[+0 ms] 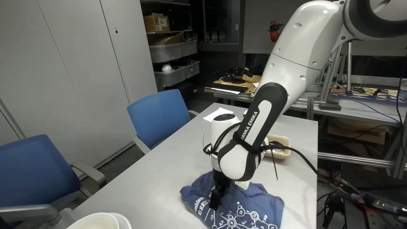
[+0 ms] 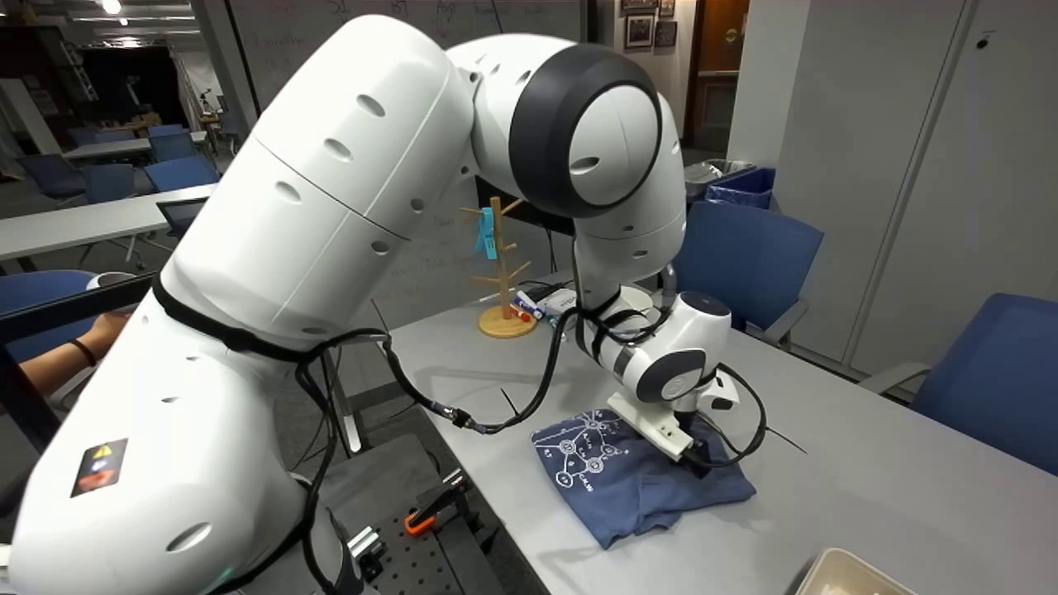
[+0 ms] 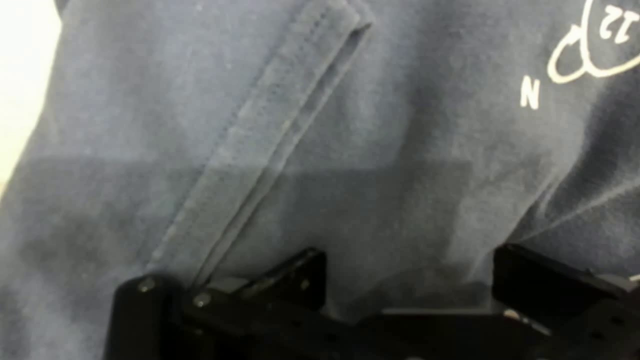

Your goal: Fold the blue cloth in half

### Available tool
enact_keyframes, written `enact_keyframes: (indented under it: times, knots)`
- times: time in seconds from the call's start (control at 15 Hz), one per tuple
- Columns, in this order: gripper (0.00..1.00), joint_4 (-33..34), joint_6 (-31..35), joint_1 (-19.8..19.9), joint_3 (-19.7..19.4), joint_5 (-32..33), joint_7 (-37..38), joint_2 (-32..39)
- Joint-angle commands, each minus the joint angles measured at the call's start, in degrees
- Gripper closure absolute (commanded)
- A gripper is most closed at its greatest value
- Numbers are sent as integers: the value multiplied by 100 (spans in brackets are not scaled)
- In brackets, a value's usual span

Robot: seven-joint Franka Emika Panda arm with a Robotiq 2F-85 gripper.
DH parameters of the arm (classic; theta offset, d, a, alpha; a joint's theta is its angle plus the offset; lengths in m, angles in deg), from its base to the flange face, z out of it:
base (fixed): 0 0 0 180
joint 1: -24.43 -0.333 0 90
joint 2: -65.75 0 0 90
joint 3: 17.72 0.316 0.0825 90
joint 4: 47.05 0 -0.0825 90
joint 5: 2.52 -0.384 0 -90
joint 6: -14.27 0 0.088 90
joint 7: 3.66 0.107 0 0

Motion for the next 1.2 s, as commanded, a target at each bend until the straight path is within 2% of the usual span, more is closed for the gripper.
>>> enact_keyframes:
  times: [0.0, 0.07, 0.2, 0.27, 0.6, 0.73, 0.93, 1.13]
  knots:
    - [3, 160, -237, -240, 6, 111, -145, 330]
    - [7, 86, -245, -350, -75, 159, -55, 210]
    - [7, -77, -261, -558, -222, 260, 97, -56]
    - [3, -160, -251, -692, -326, 322, 182, -177]
    - [0, -802, -445, -1710, -1069, 720, 1091, -1064]
    - [0, -1034, -580, -2024, -1246, 911, 1421, -1439]
    - [0, -1404, -790, -2365, -1312, 1160, 1890, -2054]
    - [0, -1723, -1001, -2484, -1184, 1340, 2204, -2647]
